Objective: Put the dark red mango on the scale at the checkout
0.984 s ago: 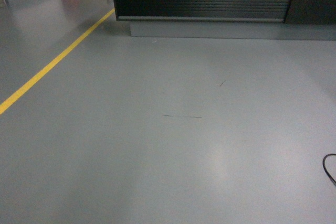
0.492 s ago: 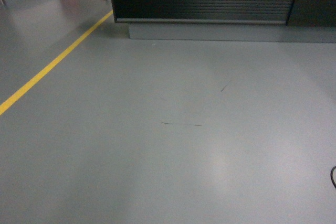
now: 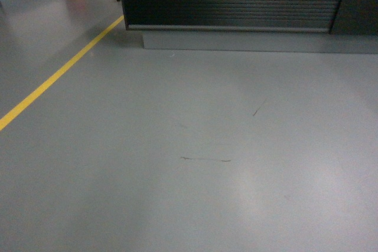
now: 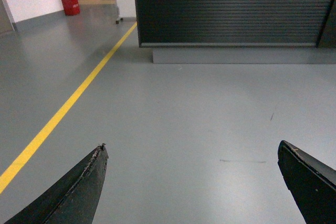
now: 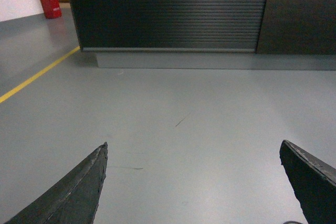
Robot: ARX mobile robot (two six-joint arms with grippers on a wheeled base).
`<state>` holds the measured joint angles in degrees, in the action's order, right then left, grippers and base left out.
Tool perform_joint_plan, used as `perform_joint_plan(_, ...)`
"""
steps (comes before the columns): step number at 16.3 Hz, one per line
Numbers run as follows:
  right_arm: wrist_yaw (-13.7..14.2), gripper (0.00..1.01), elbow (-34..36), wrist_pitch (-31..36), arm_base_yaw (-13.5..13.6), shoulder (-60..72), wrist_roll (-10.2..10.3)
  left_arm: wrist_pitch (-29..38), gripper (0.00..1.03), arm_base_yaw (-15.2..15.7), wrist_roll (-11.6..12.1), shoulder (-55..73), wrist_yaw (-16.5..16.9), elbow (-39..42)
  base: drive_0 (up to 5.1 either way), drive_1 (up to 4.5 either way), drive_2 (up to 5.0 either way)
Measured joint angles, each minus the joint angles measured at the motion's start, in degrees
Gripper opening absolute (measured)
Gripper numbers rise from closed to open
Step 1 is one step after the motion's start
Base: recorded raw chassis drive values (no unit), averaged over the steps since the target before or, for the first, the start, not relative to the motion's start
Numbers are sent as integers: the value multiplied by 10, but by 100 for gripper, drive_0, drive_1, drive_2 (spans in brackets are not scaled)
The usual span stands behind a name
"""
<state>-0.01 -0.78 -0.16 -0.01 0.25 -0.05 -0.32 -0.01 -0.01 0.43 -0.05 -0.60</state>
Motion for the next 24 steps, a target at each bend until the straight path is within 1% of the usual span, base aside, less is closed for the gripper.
perform_joint_plan(24,0,98,0,0,0,0,0,-1,98,0,0,0,0,0,-4,424,-431)
